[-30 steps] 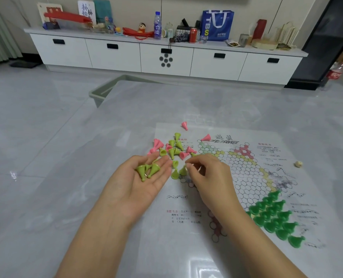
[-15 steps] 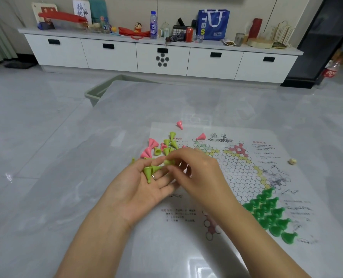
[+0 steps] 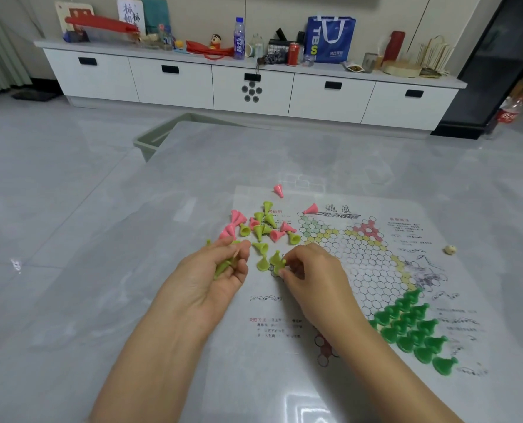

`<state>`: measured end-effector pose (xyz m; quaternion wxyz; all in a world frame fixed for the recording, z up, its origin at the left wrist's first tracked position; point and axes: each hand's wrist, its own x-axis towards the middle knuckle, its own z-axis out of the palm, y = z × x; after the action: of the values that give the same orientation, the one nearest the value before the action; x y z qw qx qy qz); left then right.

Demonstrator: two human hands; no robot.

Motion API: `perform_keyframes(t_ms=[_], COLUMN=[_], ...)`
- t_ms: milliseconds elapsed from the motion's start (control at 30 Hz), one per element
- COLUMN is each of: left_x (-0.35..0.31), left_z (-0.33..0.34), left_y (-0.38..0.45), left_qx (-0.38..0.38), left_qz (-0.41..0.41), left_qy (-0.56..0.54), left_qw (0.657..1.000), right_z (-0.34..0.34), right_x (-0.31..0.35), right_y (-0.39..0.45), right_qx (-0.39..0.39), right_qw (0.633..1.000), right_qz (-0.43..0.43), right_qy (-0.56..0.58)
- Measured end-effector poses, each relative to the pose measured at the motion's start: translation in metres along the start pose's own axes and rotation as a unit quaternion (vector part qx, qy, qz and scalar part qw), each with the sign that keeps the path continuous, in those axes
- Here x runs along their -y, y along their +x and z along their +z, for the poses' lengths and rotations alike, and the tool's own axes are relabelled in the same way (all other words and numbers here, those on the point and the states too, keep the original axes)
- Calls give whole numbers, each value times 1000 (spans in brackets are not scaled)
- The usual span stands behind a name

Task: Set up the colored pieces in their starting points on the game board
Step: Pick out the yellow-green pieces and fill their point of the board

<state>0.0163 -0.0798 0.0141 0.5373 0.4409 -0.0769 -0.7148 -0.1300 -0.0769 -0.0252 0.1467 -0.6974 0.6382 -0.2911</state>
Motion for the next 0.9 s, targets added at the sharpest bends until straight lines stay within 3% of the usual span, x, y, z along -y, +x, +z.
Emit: perform_keyframes(t_ms=[667,800,900], left_x=[-3,-3,-1], left_z=[-3,1,2], left_y=[-5,-8,-10], left_qx=[21,72,94], left_qz=[-3,-18,-13], left_qy=[1,41,99], left_qw=[1000,996,991], right_z=[7,-6,-22], right_x=[1,4,16], right_y=[2,-1,-1], right_qx=[10,-11,-36], right_qw=[999,1000,990], right_qz=[-23,-19,8], right_qy=[-29,12,137])
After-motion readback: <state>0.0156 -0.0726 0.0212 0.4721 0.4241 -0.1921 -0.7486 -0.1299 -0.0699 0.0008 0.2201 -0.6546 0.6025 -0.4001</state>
